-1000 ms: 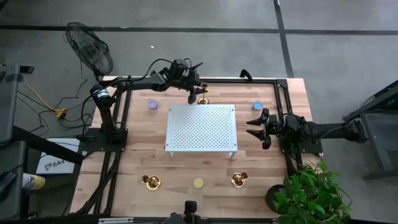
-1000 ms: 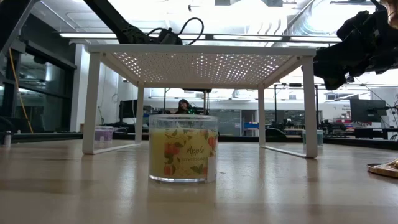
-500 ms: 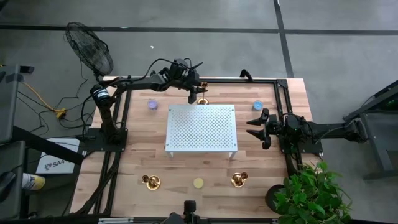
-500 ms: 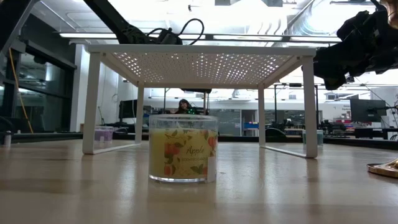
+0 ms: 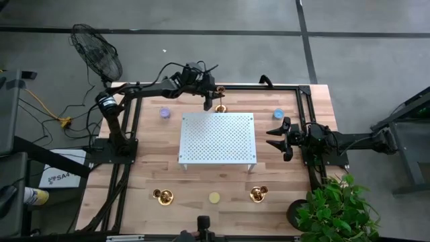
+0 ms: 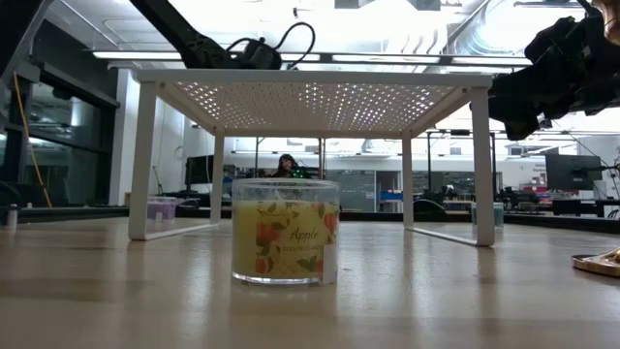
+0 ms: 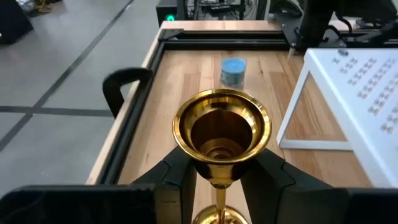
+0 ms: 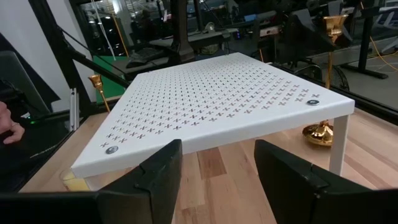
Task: Pick & Place candle stick holders
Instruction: Put the top gold candle holder on the shelf
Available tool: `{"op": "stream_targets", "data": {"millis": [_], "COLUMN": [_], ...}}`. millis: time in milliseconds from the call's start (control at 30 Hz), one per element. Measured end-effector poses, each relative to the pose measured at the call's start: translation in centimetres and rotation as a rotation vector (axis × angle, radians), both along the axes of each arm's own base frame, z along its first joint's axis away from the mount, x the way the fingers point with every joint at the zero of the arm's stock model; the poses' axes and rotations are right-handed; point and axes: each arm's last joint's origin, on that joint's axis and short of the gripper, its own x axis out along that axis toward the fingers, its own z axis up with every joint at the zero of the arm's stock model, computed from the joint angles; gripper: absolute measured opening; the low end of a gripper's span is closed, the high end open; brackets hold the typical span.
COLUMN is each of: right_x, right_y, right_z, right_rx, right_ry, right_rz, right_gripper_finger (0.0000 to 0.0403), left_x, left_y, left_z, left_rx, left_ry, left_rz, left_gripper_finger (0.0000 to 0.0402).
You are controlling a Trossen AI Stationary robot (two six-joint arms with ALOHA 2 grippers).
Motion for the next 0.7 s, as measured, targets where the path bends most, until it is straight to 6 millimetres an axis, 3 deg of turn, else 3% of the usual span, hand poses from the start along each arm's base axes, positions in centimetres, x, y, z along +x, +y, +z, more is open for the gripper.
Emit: {"op": "stream_targets", "data": {"millis": [433, 700], "right_x": [0.0, 0.0], "right_y": [0.0, 0.0], "right_z": [0.0, 0.0], "right_rx": [0.0, 0.0], "right_ry": [-0.001, -0.001], "right_rz": [0.0, 0.0], "right_gripper_finger": [0.0197, 0.0197], "left_x": [-1.9, -2.4], "left_y": [-1.2, -1.6], "left_z": [5.3, 11.5], "left_rx": [0.089, 0.075], "left_ry": [-0.105, -0.091], "left_rz": [0.038, 0.041], "left_gripper_finger": [0.0095, 0.0095]}}
